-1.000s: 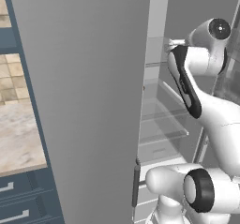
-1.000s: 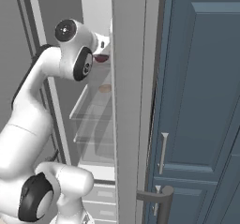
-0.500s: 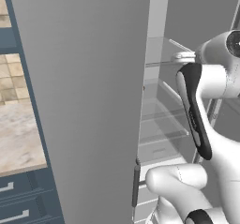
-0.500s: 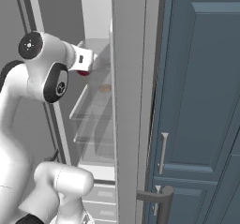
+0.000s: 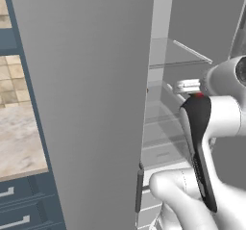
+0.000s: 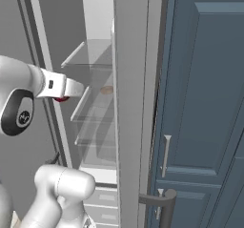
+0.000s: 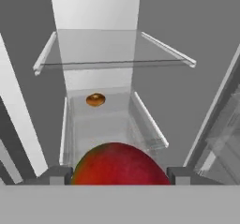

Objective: Pick the peach and mango from the fridge and place them on the plate next to the blender to make a fruit smoothie.

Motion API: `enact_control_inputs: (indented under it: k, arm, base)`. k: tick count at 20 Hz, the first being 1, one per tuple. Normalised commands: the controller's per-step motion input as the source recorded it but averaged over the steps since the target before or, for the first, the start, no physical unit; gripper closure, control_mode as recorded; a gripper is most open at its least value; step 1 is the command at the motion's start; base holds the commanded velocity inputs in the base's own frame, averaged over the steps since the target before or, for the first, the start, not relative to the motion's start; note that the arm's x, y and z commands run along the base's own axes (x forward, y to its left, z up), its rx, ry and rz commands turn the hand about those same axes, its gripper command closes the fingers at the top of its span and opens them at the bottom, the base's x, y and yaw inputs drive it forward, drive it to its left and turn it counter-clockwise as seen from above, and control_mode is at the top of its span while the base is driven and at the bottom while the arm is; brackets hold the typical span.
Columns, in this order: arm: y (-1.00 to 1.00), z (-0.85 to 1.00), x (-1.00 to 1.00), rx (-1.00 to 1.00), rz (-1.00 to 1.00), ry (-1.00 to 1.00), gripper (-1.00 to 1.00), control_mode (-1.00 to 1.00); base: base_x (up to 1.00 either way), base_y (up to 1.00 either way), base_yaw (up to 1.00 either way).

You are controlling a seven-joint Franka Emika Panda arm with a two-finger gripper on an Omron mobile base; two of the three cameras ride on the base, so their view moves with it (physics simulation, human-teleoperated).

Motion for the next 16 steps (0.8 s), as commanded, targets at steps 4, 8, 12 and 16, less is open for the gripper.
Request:
enact_control_inputs:
  k: [4,8,12,16]
  arm:
    - [0.0,0.0,0.0,0.0,0.0,0.0,1.0,1.0]
    - [0.0,0.0,0.0,0.0,0.0,0.0,1.0,1.0]
    - [0.0,0.0,0.0,0.0,0.0,0.0,1.0,1.0]
    - [0.0,0.0,0.0,0.0,0.0,0.0,1.0,1.0]
  base:
    - [-0.89,0.54,0.06]
    - [-0.92,0.56,-0.13]
    - [-0.93,0.47,-0.5]
    - [-0.7,0.24,-0.79]
